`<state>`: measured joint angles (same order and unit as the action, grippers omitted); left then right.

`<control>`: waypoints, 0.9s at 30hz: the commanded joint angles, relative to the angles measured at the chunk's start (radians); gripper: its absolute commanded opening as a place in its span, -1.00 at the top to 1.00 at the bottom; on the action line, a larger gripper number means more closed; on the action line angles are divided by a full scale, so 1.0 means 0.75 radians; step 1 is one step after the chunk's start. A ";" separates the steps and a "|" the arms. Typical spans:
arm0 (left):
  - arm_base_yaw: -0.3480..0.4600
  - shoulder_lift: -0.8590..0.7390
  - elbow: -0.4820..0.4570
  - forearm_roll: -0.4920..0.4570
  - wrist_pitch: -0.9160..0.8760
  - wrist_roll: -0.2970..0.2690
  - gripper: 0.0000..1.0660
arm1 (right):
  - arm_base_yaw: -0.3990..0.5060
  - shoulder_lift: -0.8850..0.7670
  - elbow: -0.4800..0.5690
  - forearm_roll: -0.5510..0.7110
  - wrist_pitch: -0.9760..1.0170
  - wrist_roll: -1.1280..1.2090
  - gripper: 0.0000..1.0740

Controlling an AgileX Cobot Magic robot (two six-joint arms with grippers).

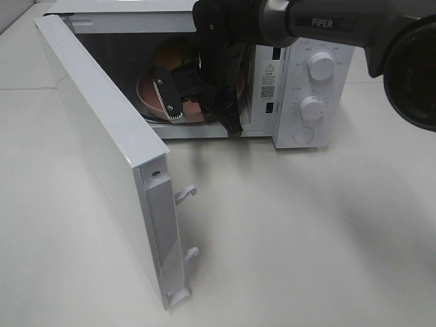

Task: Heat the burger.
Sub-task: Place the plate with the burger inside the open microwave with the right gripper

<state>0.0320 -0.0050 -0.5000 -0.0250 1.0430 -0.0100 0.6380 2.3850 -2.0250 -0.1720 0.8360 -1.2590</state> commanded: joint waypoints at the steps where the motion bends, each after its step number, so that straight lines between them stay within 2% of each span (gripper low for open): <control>1: 0.004 -0.021 0.003 -0.008 -0.011 -0.003 -0.92 | -0.001 0.000 -0.047 -0.017 -0.059 -0.005 1.00; 16: 0.004 -0.021 0.003 -0.008 -0.011 -0.003 -0.92 | -0.003 0.071 -0.131 -0.007 -0.075 -0.001 1.00; 27: 0.004 -0.021 0.003 -0.008 -0.011 -0.003 -0.92 | -0.003 0.084 -0.132 -0.001 -0.077 0.000 1.00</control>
<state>0.0320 -0.0050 -0.5000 -0.0250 1.0430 -0.0100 0.6380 2.4490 -2.1100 -0.1650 0.8150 -1.2590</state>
